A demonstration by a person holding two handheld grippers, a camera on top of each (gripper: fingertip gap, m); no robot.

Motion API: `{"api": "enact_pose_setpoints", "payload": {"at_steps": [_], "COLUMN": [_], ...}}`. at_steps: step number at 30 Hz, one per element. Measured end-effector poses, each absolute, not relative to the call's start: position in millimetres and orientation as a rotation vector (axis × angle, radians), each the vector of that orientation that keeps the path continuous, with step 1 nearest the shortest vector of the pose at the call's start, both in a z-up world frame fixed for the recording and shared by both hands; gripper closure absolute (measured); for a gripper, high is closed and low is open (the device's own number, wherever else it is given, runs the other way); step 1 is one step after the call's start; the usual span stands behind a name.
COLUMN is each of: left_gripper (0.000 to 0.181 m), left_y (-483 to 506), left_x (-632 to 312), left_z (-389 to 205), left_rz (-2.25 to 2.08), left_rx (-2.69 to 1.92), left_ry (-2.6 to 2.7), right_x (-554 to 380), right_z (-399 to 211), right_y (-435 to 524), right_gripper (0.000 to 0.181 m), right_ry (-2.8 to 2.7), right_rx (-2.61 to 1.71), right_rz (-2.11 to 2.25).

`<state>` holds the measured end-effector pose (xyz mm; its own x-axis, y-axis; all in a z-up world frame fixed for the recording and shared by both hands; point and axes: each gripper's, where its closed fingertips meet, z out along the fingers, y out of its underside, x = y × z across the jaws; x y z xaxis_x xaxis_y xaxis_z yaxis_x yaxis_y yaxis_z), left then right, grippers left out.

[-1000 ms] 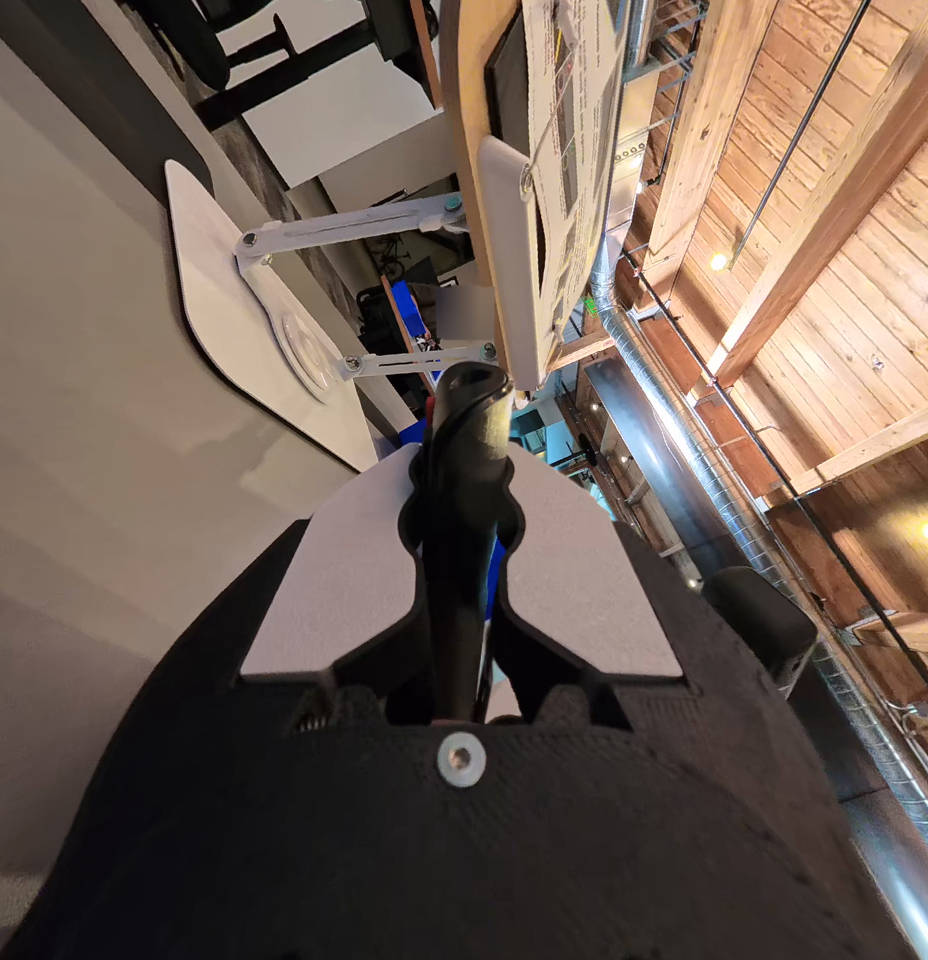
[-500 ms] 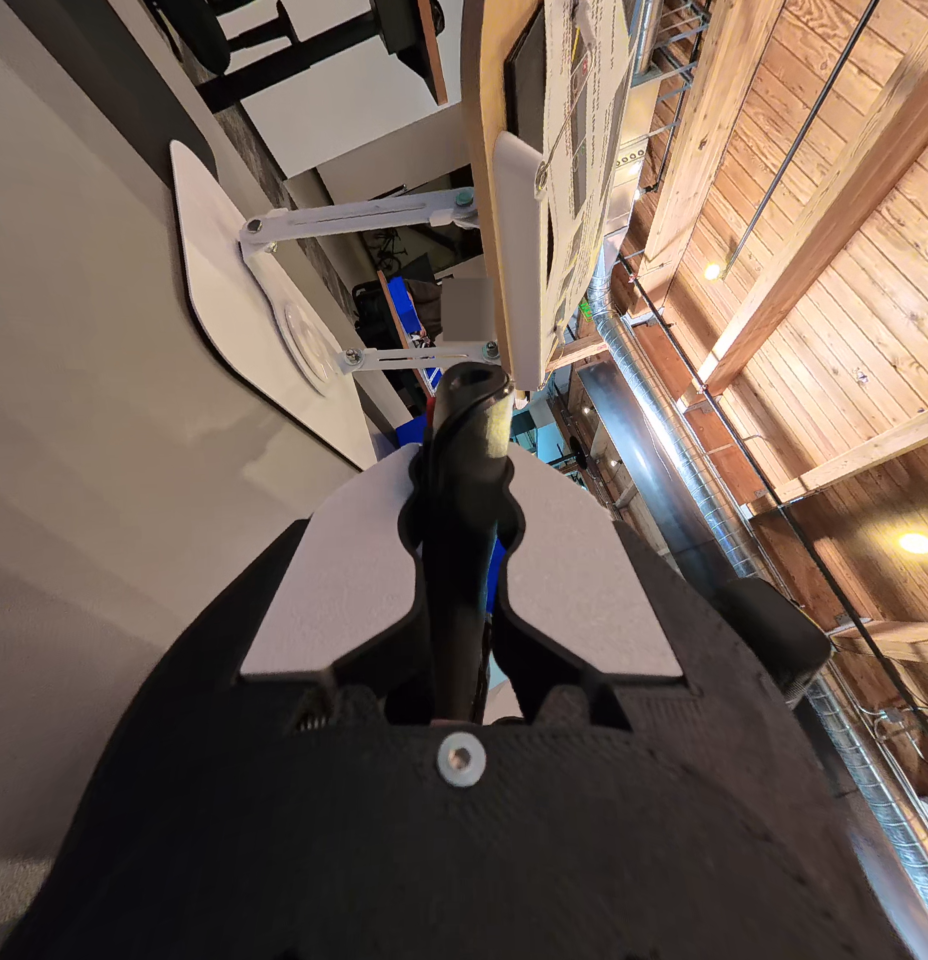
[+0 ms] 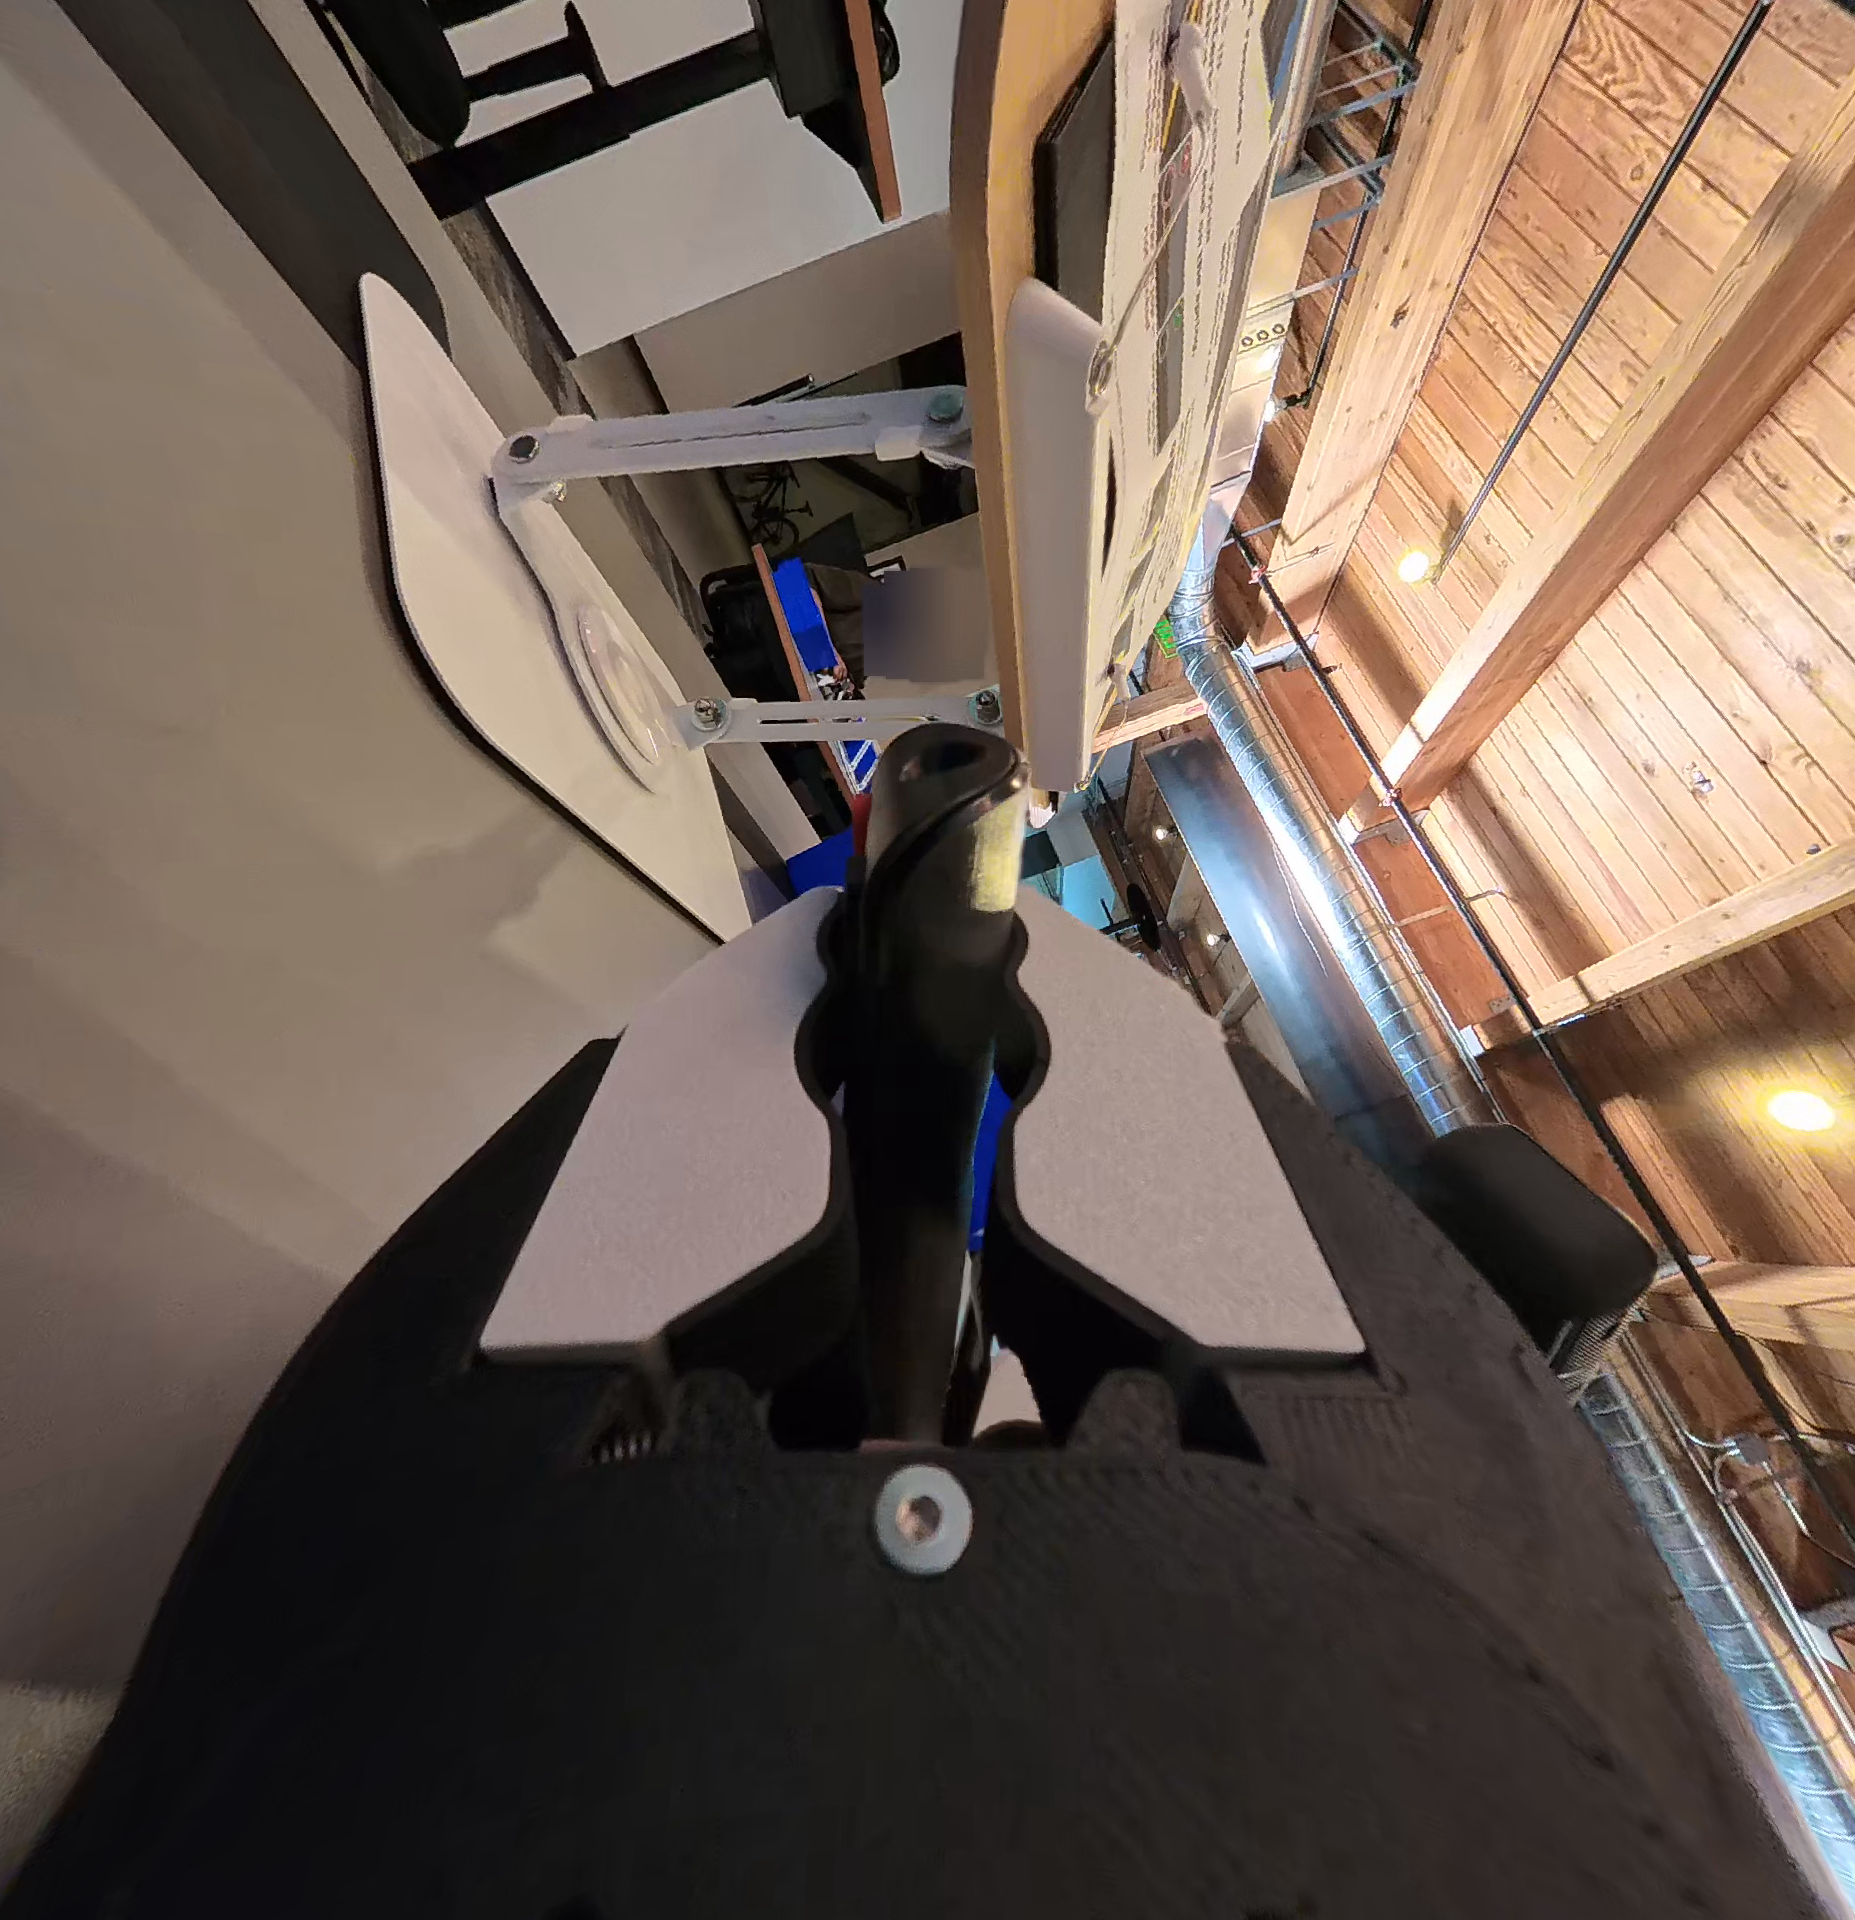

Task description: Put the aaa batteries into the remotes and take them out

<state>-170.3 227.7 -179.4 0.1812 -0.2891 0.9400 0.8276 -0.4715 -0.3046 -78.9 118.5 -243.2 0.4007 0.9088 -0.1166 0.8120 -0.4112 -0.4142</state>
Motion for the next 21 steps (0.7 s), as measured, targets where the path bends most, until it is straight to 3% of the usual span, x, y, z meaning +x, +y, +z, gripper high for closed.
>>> {"api": "enact_pose_setpoints", "payload": {"at_steps": [6, 15, 21], "left_gripper": [0.157, 0.157, 0.157], "left_y": [227.3, 225.0, 224.5], "left_x": [-168.1, -158.5, -146.2], "left_z": [-179.7, -174.4, -183.2], "left_rz": [-1.484, -1.485, -1.529], "left_rx": [-1.507, -1.523, -1.532], "left_ry": [-0.536, -0.463, -0.505], "right_x": [-75.4, -74.7, -83.3], "right_z": [-243.9, -227.5, -222.5], "right_y": [120.8, 115.5, 131.3], "right_gripper": [0.163, 0.163, 0.163], "right_ry": [-1.540, -1.497, -1.526], "right_rx": [-2.346, -2.296, -2.355], "right_rz": [0.424, 0.669, 0.558]}}
